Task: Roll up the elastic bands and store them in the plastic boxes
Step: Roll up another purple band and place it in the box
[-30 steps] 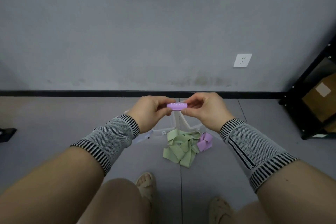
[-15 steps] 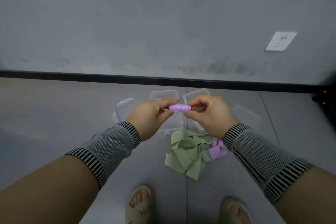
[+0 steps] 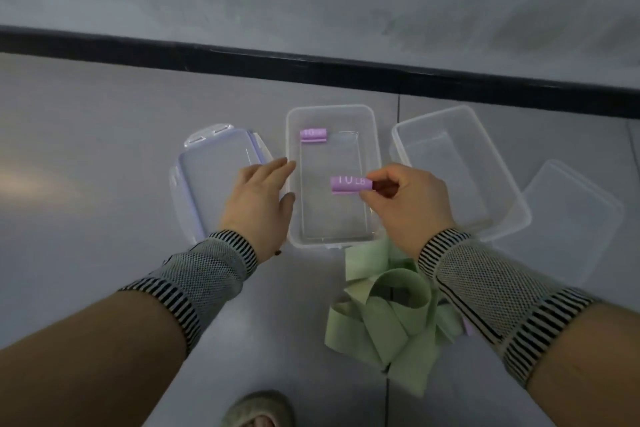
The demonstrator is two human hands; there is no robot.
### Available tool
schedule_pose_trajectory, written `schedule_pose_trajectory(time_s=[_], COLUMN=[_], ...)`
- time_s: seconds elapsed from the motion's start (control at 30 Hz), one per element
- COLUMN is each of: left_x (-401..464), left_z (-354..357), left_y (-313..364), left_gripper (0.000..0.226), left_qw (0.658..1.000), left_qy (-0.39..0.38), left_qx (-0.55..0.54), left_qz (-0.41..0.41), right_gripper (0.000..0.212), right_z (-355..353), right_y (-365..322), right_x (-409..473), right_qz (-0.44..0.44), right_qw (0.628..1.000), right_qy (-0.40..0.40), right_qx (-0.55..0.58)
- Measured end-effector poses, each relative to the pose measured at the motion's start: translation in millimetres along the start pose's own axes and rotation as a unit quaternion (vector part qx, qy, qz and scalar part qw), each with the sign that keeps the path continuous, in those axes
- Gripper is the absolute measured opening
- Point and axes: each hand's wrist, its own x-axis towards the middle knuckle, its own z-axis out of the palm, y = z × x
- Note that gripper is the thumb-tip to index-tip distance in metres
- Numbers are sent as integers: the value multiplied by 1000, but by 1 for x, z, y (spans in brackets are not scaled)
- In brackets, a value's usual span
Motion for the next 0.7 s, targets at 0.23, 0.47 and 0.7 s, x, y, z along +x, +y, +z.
schedule_pose_trajectory(time_s=[0.23,0.47,0.7], left_x=[68,77,78], left_z=[22,51,60], left_y=[-16,-31,-40], left_gripper=[63,70,69], left_qw=[999,997,998], left_qy=[12,-12,27], left_qx=[34,72,46], left_qz=[-14,5,29], right_gripper=[7,14,17], right_z=[57,109,128], right_y=[-1,22,36], right_x=[83,124,142], right_qz=[19,42,37], right_qw=[999,999,999], right_qy=[35,15,35], right_qx=[1,-21,-5])
